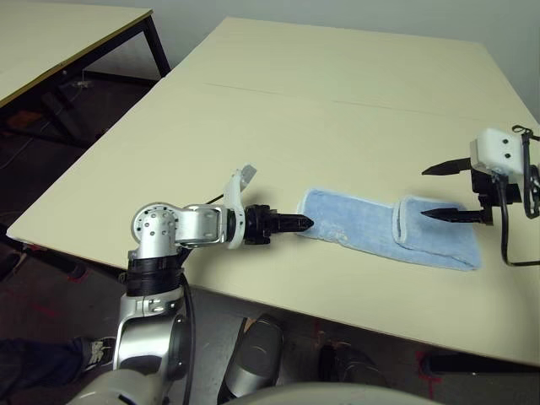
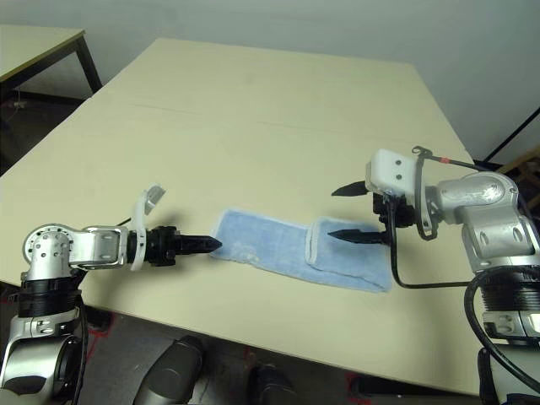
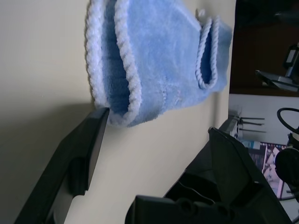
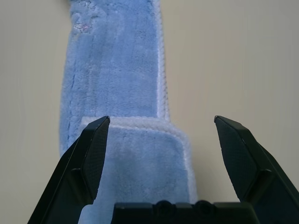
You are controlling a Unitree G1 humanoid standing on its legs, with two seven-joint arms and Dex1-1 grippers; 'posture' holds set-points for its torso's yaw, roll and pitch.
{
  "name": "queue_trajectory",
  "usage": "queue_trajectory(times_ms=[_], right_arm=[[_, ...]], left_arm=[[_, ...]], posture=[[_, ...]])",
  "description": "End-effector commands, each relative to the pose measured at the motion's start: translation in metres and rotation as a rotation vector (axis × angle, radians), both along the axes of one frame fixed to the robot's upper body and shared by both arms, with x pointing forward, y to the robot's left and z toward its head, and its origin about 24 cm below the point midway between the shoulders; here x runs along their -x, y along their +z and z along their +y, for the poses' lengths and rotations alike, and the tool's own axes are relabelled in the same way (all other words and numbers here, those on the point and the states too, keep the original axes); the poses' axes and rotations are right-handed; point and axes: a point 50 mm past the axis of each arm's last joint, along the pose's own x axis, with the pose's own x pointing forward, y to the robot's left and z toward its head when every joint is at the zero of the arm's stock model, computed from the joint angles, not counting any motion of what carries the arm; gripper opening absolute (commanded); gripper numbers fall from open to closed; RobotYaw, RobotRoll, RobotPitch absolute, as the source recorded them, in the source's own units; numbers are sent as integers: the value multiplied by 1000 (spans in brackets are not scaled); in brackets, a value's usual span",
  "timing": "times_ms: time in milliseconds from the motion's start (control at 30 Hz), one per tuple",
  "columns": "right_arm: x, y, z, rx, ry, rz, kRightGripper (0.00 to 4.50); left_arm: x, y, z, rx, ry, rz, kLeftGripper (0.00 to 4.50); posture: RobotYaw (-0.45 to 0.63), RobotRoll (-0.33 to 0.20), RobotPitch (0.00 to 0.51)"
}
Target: Fold the towel and set it aside.
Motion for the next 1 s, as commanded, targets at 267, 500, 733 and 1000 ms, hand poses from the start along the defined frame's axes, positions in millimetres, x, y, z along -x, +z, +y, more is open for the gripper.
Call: queue_trajectory(times_ms=[267, 500, 733, 1000], right_arm=[[5, 8, -1, -10, -19, -11, 4500], [8, 8, -3, -8, -36, -8, 4500], [8, 8, -5, -9, -53, -12, 4500], [6, 7, -6, -11, -62, -11, 4500]], left_arm=[[-11, -11, -2, -54, 56, 72, 4457], [-7, -14, -4, -53, 28, 70, 3505], [-10, -15, 8, -60, 67, 71, 1187], [-16, -10, 32, -76, 133, 57, 82]], posture=[[173, 0, 148], [166, 0, 148], [165, 0, 147], [171, 0, 144]])
